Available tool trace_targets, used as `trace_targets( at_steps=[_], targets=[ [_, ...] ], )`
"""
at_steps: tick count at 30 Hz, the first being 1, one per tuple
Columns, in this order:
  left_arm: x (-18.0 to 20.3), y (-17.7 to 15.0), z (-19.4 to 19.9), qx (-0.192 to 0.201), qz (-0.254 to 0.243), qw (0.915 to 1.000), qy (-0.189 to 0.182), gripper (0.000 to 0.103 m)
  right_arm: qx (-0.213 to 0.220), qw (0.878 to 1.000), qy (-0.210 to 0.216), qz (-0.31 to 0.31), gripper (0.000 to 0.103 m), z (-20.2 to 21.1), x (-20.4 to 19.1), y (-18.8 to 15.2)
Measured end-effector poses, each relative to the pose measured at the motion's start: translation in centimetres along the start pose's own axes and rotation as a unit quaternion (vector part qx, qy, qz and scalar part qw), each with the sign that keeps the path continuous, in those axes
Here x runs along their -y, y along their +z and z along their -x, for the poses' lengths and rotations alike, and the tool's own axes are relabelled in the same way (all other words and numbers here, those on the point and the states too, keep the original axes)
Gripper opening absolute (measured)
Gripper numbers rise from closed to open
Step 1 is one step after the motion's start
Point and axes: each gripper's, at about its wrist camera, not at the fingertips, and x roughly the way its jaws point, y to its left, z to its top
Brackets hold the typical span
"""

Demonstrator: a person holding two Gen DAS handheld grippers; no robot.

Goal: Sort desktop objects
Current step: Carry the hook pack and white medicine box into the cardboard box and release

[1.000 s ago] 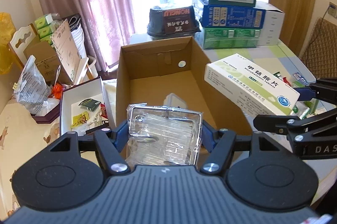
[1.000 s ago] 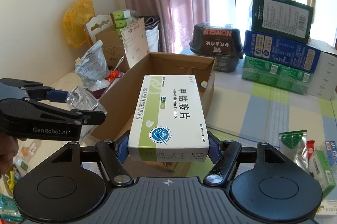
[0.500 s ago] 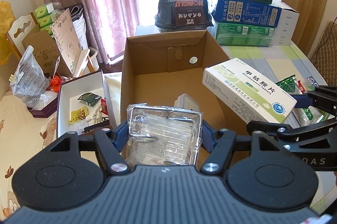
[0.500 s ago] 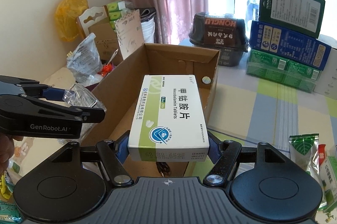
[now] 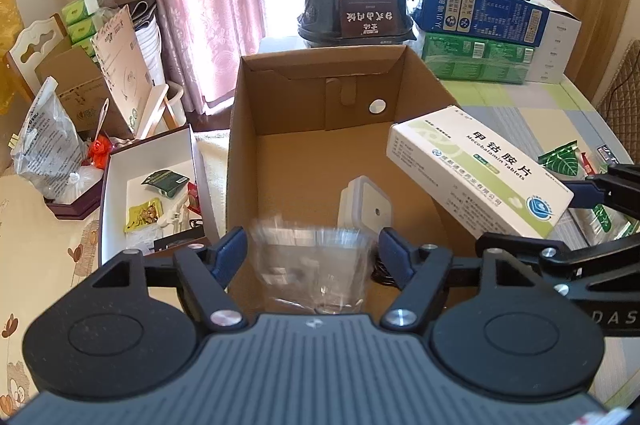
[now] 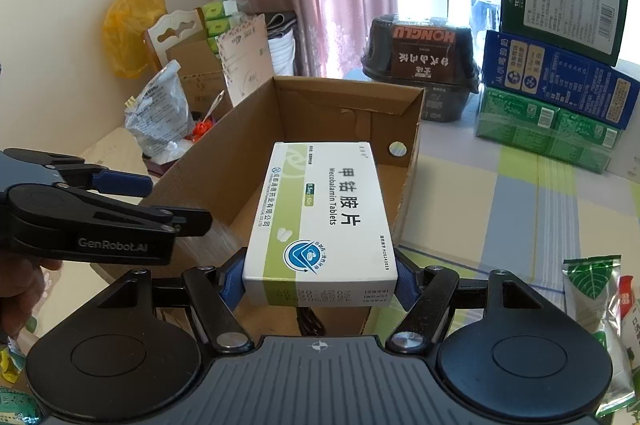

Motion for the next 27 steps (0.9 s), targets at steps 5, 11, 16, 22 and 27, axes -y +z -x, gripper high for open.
trace_targets(
  at_steps=[5, 11, 16, 22, 27],
  targets=[
    [-0.6, -0.1, 1.2, 0.012, 0.007, 0.9999, 0.008, 0.069, 0.000, 1.000, 0.004, 0.002, 0.068, -0.2, -0.5, 0.0],
    [-1.1, -0.4, 2.6, 0.019, 0.013, 0.9996, 0.014, 0.069, 0.015, 1.000, 0.020, 0.011, 0.068, -0.7, -1.1, 0.5],
    [-1.4, -0.9, 3.7, 0.024, 0.019, 0.9994, 0.018, 0.069, 0.021, 0.999, 0.025, 0.009, 0.071, 0.2, -0.9, 0.6],
    [-0.8, -1.8, 4.7, 0.020, 0.019, 0.9994, 0.019, 0.069, 0.024, 0.999, 0.025, -0.006, 0.075, 2.5, 0.0, -0.5],
    [0.4, -2.6, 6.3, 0.021, 0.019, 0.9995, 0.014, 0.069, 0.032, 0.999, 0.022, -0.014, 0.086, 5.4, 0.8, -1.8]
  ],
)
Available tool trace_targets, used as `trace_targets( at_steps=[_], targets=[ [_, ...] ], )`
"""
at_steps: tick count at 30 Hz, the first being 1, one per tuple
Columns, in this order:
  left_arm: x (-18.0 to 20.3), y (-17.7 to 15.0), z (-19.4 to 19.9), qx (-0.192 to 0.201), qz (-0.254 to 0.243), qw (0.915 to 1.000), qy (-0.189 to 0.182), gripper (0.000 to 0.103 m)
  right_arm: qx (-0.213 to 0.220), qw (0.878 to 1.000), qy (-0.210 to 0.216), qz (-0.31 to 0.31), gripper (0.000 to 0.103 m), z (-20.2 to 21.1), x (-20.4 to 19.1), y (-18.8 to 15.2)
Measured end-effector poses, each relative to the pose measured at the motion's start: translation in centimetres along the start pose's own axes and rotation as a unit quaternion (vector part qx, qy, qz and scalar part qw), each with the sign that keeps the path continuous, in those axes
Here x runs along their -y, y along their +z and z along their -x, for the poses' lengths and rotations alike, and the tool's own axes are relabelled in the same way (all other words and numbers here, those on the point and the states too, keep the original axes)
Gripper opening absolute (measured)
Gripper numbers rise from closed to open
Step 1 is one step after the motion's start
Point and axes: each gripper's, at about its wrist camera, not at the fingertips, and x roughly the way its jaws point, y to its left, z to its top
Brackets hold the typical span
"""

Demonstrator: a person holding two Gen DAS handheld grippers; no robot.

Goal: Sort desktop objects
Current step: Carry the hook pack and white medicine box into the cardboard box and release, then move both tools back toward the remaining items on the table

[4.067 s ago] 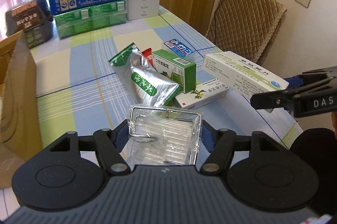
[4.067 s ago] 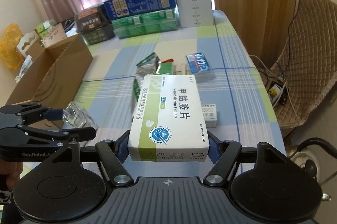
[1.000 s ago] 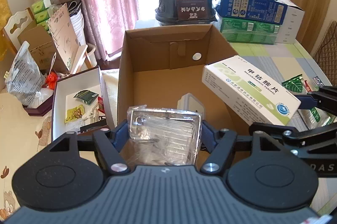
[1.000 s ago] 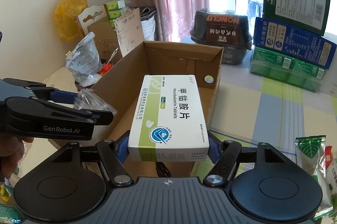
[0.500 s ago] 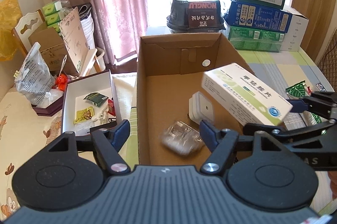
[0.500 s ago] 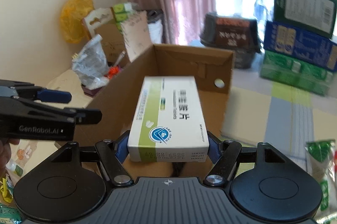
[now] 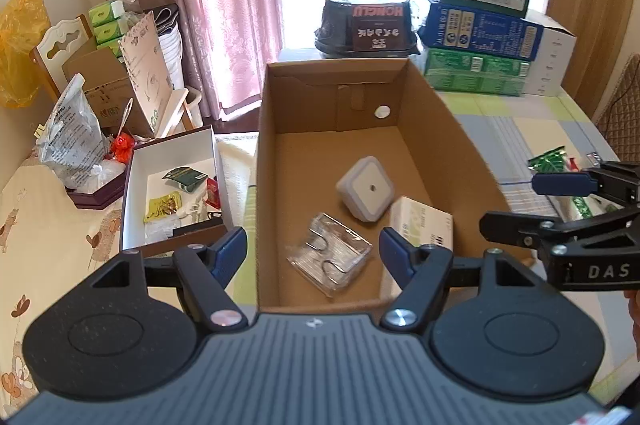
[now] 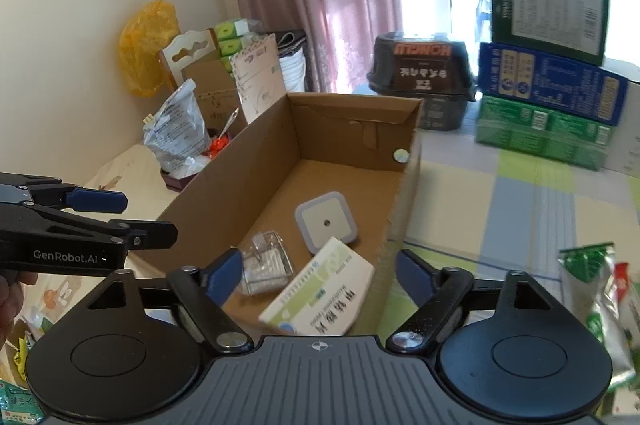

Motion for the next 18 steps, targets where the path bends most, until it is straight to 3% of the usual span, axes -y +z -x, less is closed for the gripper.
trace_targets(
  at_steps=[13, 18],
  targets=[
    [5.1, -2.0, 4.9, 0.016, -0.011, 0.9998, -0.010, 0.094, 0.017, 0.999, -0.027, -0.032, 0.101, 8.8, 3.4, -3.4],
    [7.7, -2.9, 6.2, 0.022, -0.015, 0.9994, -0.021, 0.101, 0.013, 0.998, -0.046, -0.049, 0.101, 11.6, 6.0, -5.3]
  ],
)
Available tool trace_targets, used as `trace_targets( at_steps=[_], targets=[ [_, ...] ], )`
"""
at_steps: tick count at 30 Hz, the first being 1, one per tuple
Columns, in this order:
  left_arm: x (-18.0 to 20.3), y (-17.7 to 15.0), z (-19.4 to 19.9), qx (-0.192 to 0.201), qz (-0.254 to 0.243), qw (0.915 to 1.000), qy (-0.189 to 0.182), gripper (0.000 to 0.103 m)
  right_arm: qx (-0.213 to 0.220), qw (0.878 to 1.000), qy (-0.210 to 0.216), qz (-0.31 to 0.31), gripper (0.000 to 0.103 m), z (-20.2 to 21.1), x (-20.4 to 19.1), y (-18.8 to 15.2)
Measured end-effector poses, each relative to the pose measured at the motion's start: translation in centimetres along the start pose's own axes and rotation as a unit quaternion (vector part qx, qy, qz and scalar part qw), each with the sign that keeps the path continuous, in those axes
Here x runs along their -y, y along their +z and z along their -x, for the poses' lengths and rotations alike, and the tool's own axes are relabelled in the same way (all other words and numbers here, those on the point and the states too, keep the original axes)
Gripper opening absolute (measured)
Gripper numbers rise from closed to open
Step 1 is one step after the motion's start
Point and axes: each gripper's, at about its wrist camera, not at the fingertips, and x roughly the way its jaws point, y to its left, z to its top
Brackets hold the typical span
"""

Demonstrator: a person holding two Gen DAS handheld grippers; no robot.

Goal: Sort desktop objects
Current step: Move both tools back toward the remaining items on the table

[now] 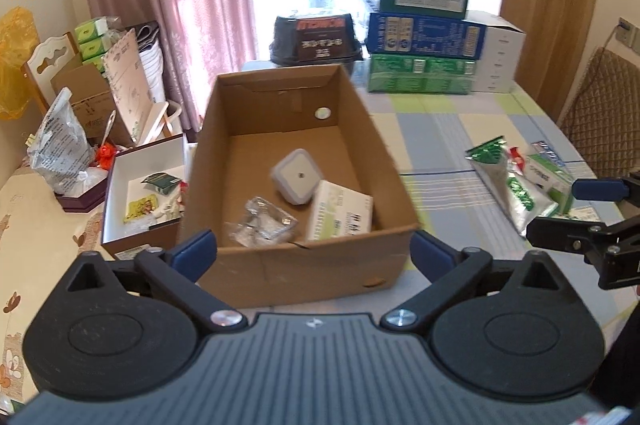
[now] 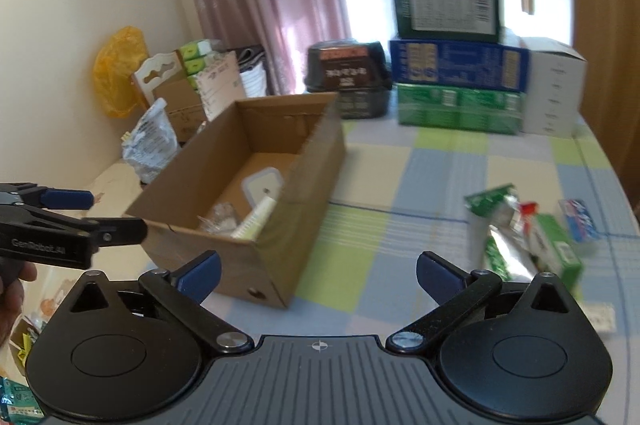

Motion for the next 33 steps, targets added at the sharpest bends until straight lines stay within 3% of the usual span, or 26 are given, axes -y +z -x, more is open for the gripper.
trace_targets(
  at_steps=[8, 21, 33],
  targets=[
    [5.2, -0.4, 1.3, 0.005, -0.024, 0.9996, -0.015, 0.102, 0.000, 0.999, -0.026, -0.035, 0.101, 4.4, 4.9, -2.3],
    [13.7, -1.4, 0.2, -0.011, -0.047, 0.9956, -0.080, 0.102, 0.016, 0.991, -0.094, -0.093, 0.101, 10.5, 12.6, -5.7],
    [18.8, -1.6, -1.6, -0.033, -0.075, 0.9902, -0.113, 0.102, 0.021, 0.983, -0.127, -0.130, 0.101, 12.9, 17.2, -7.3]
  ],
)
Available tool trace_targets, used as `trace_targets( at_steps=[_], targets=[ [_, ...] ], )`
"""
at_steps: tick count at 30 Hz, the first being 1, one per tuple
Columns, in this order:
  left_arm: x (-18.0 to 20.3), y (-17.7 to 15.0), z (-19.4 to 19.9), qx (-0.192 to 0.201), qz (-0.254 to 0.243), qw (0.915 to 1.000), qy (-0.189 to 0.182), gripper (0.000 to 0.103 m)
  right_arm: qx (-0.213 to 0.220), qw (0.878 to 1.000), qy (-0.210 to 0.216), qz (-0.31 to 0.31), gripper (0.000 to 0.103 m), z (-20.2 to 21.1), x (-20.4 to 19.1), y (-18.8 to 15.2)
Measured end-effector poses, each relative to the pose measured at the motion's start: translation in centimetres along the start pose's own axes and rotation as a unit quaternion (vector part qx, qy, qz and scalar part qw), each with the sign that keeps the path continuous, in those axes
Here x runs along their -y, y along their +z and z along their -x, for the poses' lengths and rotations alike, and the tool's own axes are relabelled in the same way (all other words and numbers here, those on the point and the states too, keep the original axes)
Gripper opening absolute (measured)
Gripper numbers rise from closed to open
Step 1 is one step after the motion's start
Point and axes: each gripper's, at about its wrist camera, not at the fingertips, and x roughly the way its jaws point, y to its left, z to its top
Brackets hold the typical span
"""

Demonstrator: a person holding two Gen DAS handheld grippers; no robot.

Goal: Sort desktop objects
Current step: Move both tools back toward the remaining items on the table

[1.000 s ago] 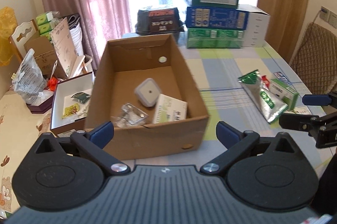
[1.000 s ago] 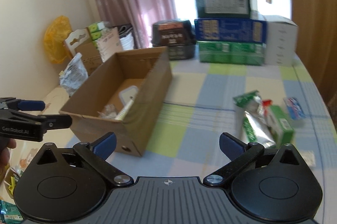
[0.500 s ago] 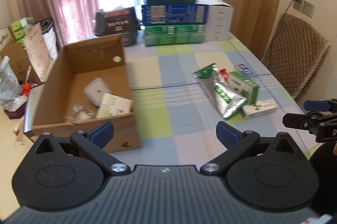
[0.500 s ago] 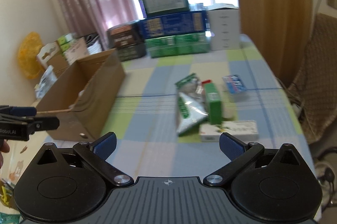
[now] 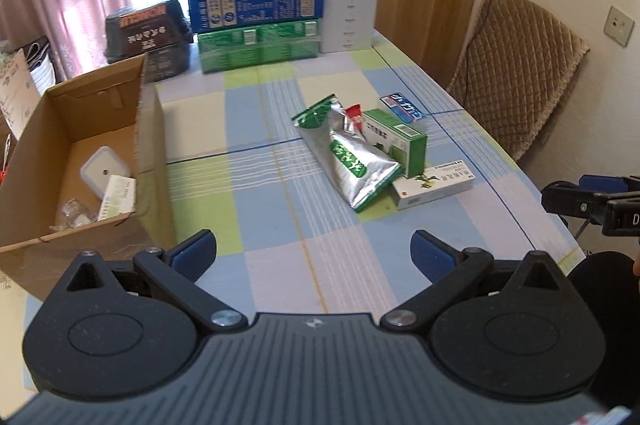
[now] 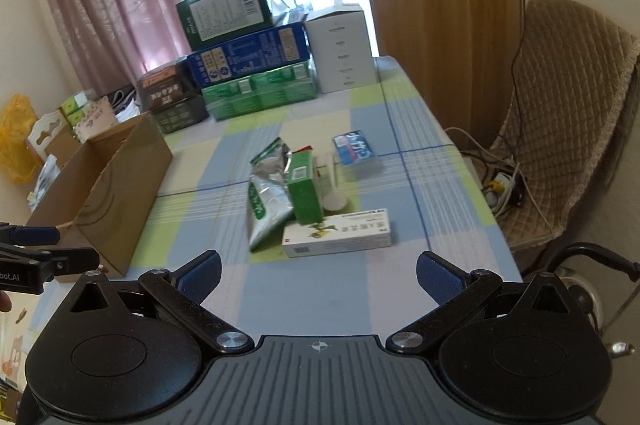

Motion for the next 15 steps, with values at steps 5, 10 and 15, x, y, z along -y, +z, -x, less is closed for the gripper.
trace_targets(
  at_steps=[5, 10, 15],
  targets=[
    [1.0, 0.3, -1.1, -0.011, -0.013, 0.9998, -0.004, 0.102, -0.005, 1.000, -0.003, 0.016, 0.101, -0.6, 0.6, 0.1],
    [1.7, 0.4, -2.5, -0.023, -0.026, 0.9994, -0.007, 0.102, -0.022, 0.999, 0.000, 0.039, 0.101, -2.0, 1.2, 0.4],
    [2.2, 0.8, -3.9, -0.032, -0.031, 0.9989, -0.012, 0.102, -0.034, 0.998, 0.001, 0.061, 0.101, -3.2, 1.9, 1.1]
  ],
)
